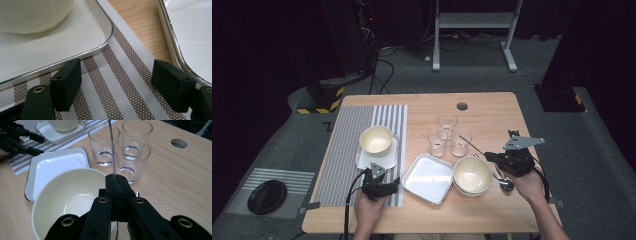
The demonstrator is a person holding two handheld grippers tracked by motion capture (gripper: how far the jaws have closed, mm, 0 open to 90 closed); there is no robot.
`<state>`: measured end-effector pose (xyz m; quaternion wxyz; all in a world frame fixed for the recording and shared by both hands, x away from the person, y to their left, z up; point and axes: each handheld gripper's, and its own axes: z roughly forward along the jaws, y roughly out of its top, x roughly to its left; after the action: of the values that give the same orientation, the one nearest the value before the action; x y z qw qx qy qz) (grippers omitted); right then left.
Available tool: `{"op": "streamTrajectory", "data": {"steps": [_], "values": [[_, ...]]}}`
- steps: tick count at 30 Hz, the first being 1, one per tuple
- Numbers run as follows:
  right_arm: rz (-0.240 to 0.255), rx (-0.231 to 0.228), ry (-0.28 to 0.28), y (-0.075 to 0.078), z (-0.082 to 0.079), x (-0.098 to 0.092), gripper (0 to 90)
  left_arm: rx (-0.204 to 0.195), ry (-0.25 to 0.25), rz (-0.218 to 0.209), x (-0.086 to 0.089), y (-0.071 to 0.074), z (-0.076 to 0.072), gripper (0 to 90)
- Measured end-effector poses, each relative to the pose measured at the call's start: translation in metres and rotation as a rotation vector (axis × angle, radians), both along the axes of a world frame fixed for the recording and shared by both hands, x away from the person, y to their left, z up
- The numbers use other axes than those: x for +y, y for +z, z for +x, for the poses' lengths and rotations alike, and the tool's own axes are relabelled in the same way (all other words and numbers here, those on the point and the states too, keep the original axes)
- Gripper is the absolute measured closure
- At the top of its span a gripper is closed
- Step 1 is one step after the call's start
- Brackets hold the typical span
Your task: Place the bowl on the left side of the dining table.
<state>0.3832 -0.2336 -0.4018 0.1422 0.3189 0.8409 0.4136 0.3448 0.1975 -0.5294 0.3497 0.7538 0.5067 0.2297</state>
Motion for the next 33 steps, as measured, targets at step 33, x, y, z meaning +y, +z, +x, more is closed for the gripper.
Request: {"op": "streamTrajectory", "data": {"steps": [33], "values": [[-0.014,-0.018,0.137,0.0055,0.0052,0.0008,90.0,0.006,-0.006,-0.003,-0.0019,0.0,-0.0003,21.0]]}}
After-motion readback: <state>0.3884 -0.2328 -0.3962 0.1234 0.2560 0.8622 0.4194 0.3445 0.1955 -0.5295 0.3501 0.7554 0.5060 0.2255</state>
